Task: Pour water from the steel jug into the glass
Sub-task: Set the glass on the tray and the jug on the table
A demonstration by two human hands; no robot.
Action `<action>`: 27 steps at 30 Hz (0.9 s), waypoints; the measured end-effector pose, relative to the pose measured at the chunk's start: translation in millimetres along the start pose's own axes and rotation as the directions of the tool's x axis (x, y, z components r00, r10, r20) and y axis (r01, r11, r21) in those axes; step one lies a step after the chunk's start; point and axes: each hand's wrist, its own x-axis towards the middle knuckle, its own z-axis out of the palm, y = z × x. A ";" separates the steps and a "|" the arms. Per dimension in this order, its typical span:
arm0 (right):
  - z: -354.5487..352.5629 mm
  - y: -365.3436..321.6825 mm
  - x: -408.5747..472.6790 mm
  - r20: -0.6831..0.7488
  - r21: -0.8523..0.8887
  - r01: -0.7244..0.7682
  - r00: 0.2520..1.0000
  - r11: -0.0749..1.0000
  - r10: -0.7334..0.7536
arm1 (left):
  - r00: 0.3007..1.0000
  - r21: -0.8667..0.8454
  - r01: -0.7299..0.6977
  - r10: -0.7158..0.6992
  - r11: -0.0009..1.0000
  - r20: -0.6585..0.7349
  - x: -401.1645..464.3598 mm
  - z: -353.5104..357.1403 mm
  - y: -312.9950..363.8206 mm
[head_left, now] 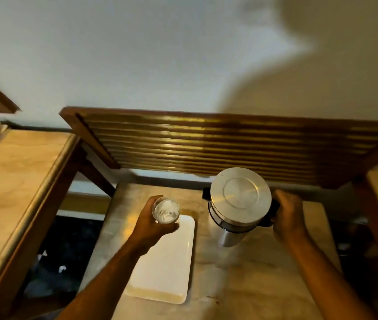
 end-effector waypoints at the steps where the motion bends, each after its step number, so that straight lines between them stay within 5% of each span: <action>1: -0.6 16.8 0.5 0.005 -0.002 -0.007 1.000 1.000 0.007 | 1.000 0.013 0.021 -0.021 1.000 -0.019 1.0 3.2 -23.1; 10: -6.1 98.6 4.5 -0.046 0.038 -0.021 0.999 0.999 0.023 | 0.973 0.044 0.185 -0.176 0.982 -0.148 -2.5 18.0 -135.3; 27: -8.5 146.3 -9.0 0.032 0.027 -0.009 0.999 1.000 0.008 | 0.968 0.057 0.182 -0.169 0.982 -0.184 -5.7 32.2 -167.5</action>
